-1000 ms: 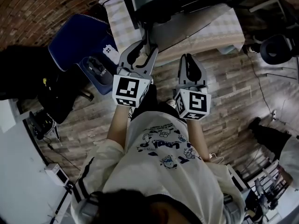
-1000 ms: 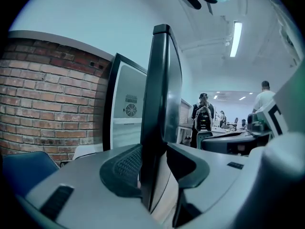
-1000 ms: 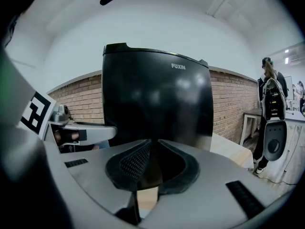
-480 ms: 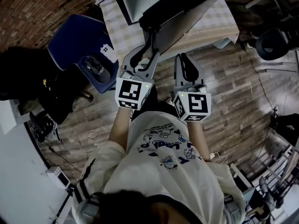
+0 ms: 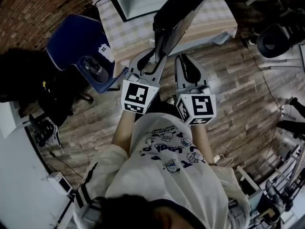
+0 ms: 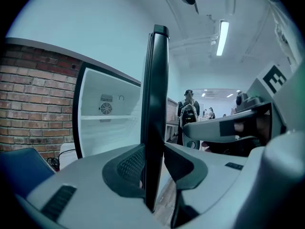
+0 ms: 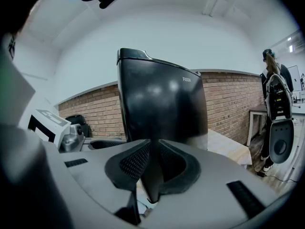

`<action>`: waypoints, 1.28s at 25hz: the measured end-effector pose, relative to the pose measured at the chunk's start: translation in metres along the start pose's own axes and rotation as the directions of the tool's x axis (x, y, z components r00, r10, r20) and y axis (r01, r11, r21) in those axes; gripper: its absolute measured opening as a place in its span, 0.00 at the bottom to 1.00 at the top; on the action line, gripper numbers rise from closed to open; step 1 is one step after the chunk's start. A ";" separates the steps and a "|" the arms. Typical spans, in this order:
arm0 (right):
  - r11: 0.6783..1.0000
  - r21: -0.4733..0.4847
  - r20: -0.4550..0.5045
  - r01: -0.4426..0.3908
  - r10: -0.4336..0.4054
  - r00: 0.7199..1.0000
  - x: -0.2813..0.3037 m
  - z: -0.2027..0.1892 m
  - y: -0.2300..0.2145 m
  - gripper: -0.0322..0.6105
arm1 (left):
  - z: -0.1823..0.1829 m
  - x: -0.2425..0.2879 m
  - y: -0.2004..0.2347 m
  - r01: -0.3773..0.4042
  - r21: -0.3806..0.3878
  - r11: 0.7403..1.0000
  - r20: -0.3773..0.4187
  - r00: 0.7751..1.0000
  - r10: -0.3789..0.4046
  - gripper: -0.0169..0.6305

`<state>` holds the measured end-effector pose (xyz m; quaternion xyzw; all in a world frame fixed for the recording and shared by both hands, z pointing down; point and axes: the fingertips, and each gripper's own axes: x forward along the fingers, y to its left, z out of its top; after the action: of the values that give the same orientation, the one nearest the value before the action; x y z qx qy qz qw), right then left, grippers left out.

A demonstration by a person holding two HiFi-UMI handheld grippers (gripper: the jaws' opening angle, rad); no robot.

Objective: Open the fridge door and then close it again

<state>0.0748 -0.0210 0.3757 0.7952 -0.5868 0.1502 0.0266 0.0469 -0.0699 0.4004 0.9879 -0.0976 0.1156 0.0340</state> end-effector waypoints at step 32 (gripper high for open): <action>0.995 0.045 0.030 0.087 -0.088 0.996 -0.112 -0.014 -0.115 0.30 | 0.008 0.056 -0.204 0.260 0.120 0.958 -0.004 0.965 -0.262 0.16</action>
<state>0.1504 0.1215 0.3746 0.8228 -0.5484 0.1490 0.0063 0.1430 0.1186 0.3970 0.9931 0.0406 0.1096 -0.0109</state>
